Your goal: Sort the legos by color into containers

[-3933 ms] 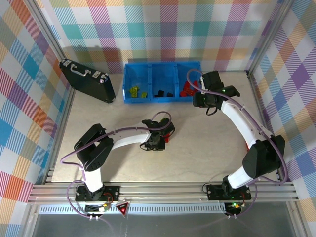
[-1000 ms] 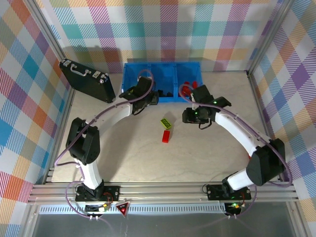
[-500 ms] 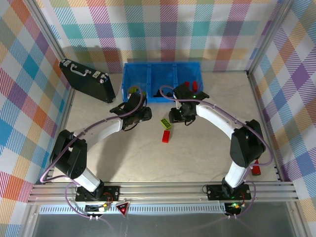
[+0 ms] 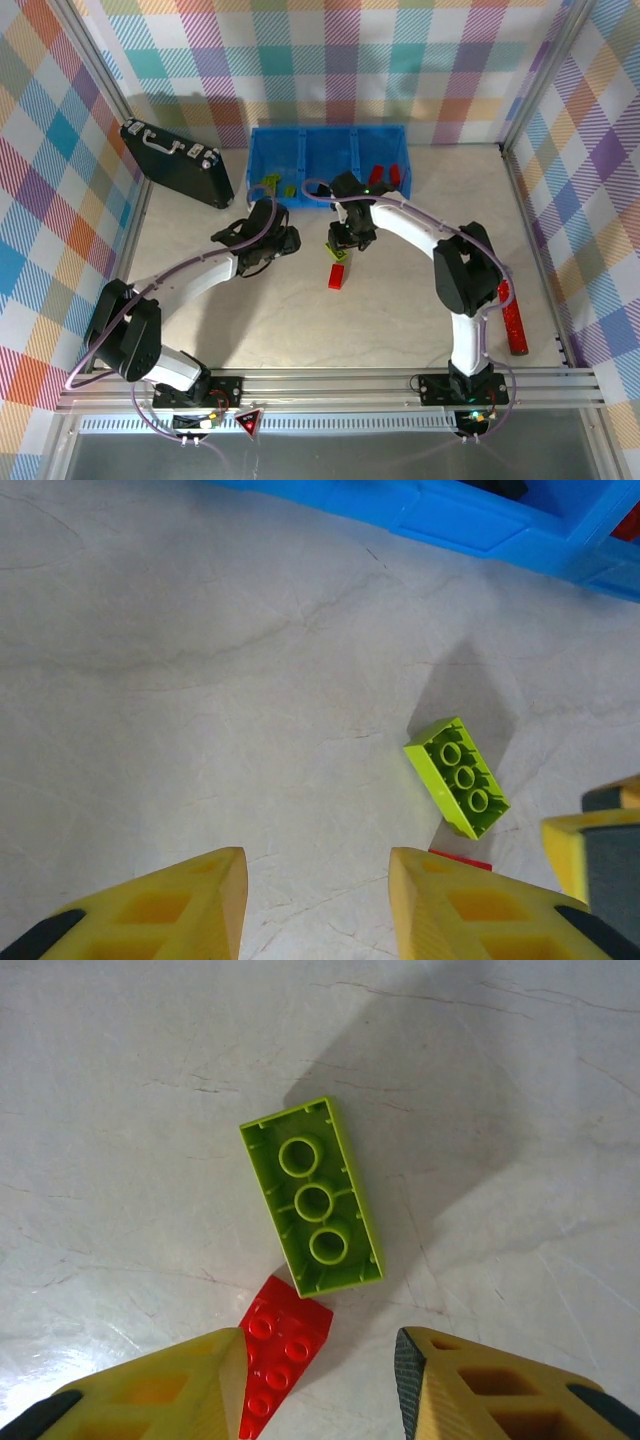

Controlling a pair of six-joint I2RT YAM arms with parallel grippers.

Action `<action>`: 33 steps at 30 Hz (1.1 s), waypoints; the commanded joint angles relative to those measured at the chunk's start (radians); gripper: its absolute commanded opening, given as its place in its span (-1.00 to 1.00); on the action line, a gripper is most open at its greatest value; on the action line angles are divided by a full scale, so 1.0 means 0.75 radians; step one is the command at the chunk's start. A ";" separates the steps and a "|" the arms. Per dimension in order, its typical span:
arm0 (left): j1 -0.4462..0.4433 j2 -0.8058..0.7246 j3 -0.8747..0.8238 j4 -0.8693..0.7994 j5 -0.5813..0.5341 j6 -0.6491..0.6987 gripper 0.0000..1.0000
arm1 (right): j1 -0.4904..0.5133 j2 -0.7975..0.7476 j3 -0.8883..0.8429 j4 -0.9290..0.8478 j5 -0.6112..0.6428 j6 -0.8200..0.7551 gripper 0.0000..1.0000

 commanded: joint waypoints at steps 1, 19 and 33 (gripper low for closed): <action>0.014 -0.064 -0.032 -0.014 0.000 -0.032 -0.17 | 0.021 0.048 0.067 -0.055 0.022 -0.058 -0.09; 0.012 -0.153 -0.098 -0.050 -0.011 -0.065 -0.17 | 0.036 0.220 0.214 -0.114 0.133 -0.172 -0.08; 0.003 -0.153 -0.046 -0.161 -0.037 -0.064 -0.17 | 0.037 0.231 0.218 -0.124 0.094 -0.187 -0.05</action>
